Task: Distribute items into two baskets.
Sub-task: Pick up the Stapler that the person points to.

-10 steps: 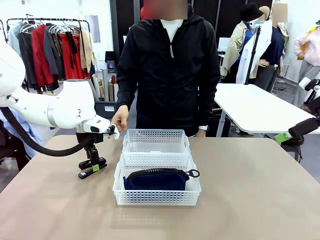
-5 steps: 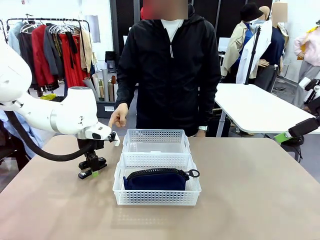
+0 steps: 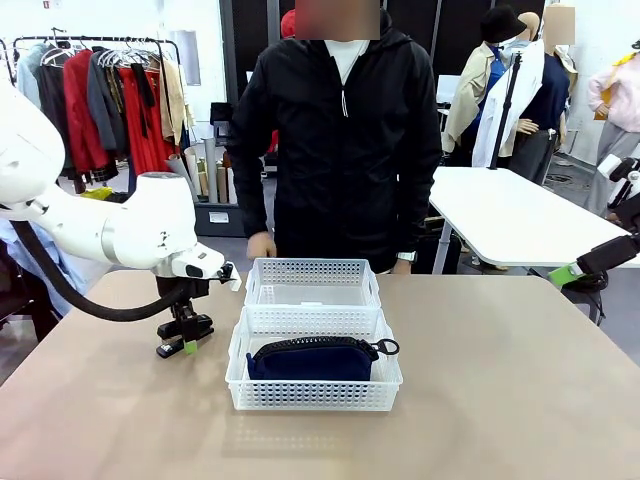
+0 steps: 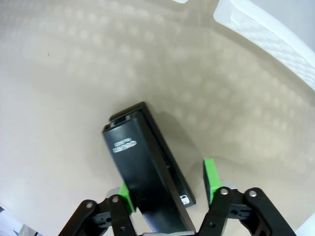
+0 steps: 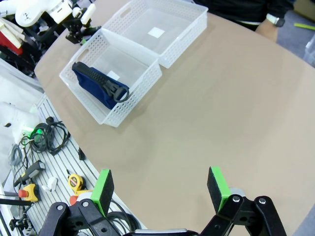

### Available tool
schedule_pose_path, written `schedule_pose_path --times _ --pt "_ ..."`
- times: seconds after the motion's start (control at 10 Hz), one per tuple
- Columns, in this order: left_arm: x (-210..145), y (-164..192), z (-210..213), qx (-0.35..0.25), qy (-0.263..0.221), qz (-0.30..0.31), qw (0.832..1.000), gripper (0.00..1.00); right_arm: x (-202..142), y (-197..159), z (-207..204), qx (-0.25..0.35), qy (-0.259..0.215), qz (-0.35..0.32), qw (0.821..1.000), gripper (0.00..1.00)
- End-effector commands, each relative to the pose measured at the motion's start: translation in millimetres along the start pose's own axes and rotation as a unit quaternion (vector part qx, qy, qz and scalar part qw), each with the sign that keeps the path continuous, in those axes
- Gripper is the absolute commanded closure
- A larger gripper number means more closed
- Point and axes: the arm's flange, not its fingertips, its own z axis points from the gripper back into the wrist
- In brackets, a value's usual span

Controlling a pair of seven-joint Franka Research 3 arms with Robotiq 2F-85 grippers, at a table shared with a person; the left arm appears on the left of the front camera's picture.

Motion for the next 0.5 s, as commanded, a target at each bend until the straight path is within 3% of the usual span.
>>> schedule_pose_path --times 0.0,0.1,0.4 --pt "1.1 2.5 2.1 0.008 0.004 0.009 1.000 0.86 0.2 0.2 0.8 0.002 0.001 0.001 1.000 0.00" --pt "1.1 3.0 2.3 0.008 0.004 0.008 1.000 1.00 0.2 0.2 0.8 0.002 0.001 0.001 1.000 0.00" --pt "0.2 4.2 3.4 0.007 0.003 0.017 1.000 1.00 0.2 0.2 0.8 0.002 0.001 0.001 1.000 0.00"
